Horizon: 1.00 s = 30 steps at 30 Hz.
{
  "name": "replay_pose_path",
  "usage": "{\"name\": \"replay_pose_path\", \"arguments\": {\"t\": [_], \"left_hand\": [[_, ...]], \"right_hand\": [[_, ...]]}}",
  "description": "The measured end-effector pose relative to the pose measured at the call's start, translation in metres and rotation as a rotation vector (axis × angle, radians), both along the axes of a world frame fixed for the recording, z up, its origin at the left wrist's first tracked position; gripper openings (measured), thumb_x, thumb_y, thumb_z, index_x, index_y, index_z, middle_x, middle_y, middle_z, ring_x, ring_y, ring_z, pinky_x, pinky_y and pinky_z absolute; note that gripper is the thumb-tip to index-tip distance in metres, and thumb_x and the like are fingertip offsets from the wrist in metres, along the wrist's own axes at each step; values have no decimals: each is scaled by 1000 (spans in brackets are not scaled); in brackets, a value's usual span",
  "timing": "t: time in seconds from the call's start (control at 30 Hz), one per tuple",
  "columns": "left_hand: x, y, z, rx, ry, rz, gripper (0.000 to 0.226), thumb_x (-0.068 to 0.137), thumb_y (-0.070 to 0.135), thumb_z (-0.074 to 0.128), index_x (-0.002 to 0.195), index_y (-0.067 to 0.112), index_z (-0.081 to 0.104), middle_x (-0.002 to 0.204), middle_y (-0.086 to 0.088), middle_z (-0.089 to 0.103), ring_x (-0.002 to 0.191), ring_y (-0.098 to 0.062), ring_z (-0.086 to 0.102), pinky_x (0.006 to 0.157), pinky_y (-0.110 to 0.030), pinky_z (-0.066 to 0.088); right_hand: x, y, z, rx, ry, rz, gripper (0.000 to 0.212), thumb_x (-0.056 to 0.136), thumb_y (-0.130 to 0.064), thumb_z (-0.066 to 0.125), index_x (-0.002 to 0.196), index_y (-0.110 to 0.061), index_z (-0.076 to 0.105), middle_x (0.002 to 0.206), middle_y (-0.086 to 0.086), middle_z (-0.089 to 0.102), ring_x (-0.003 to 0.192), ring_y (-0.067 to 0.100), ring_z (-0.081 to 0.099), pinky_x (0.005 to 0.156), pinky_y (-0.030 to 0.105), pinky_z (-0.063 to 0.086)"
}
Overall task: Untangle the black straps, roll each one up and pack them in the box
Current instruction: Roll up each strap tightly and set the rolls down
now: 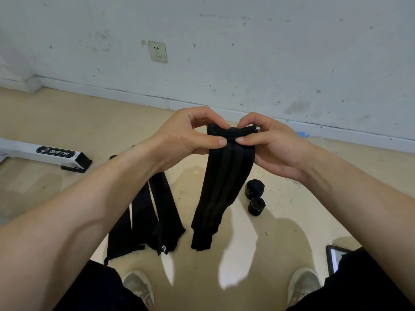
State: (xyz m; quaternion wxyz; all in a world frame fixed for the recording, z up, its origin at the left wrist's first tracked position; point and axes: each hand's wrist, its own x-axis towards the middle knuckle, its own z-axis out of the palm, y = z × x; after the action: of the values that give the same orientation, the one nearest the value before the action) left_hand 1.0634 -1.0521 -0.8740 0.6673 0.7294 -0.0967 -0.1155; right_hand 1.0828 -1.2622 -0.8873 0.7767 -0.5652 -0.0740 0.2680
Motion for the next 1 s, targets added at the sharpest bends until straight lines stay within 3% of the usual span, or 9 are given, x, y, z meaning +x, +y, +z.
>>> {"name": "replay_pose_path", "arguments": {"t": [0.1, 0.27, 0.43, 0.57, 0.73, 0.87, 1.0], "left_hand": [[1, -5, -6, 42, -46, 130, 28, 83, -12, 75, 84, 16, 74, 91, -1, 72, 84, -15, 70, 73, -31, 62], [1, -10, -14, 96, -111, 230, 30, 81, -11, 74, 81, 19, 75, 93, -3, 72, 84, -13, 69, 71, -26, 60], [1, -15, -17, 181, -149, 243, 27, 77, -4, 75, 83, 22, 77, 100, -6, 76, 86, -27, 73, 85, -37, 59], [0, -16, -18, 215, -120, 181, 26, 81, -4, 77, 87, 22, 77, 95, 3, 74, 90, -9, 69, 88, -27, 57], [-2, -13, -19, -48, 73, 80, 6, 96, 7, 68, 101, 10, 70, 98, -7, 69, 93, -16, 69, 89, -30, 58], [0, -13, -27, 40, 101, 125, 30, 98, 26, 68, 120, 8, 65, 109, -13, 75, 101, -22, 75, 89, -32, 61], [0, -15, -31, 81, 44, 137, 26, 101, 23, 65, 119, 4, 68, 109, -16, 76, 102, -25, 75, 91, -40, 62]], "right_hand": [[1, 2, 0, -86, -19, -8, 32, 92, 13, 50, 89, -15, 64, 89, 9, 67, 80, 24, 66, 70, 27, 54], [5, 2, 2, -119, -13, -38, 10, 99, -15, 59, 93, -12, 66, 95, 6, 65, 81, 22, 67, 75, 29, 56], [5, 5, -6, -169, -62, -116, 14, 92, 2, 65, 84, -9, 67, 85, 10, 71, 78, 23, 68, 69, 29, 56], [5, 3, -6, -139, -32, -125, 18, 89, 9, 65, 90, -8, 66, 87, 12, 73, 78, 24, 71, 70, 32, 58], [4, 4, -8, -138, -49, -149, 25, 87, 11, 68, 98, -10, 61, 94, 12, 77, 81, 26, 72, 72, 34, 58], [4, 6, -9, -169, -107, -218, 28, 84, 12, 71, 93, -11, 59, 103, 16, 74, 85, 29, 71, 78, 37, 60], [4, 8, -10, -200, -164, -310, 32, 78, 8, 80, 94, -13, 62, 104, 16, 71, 85, 30, 72, 79, 40, 60]]}}
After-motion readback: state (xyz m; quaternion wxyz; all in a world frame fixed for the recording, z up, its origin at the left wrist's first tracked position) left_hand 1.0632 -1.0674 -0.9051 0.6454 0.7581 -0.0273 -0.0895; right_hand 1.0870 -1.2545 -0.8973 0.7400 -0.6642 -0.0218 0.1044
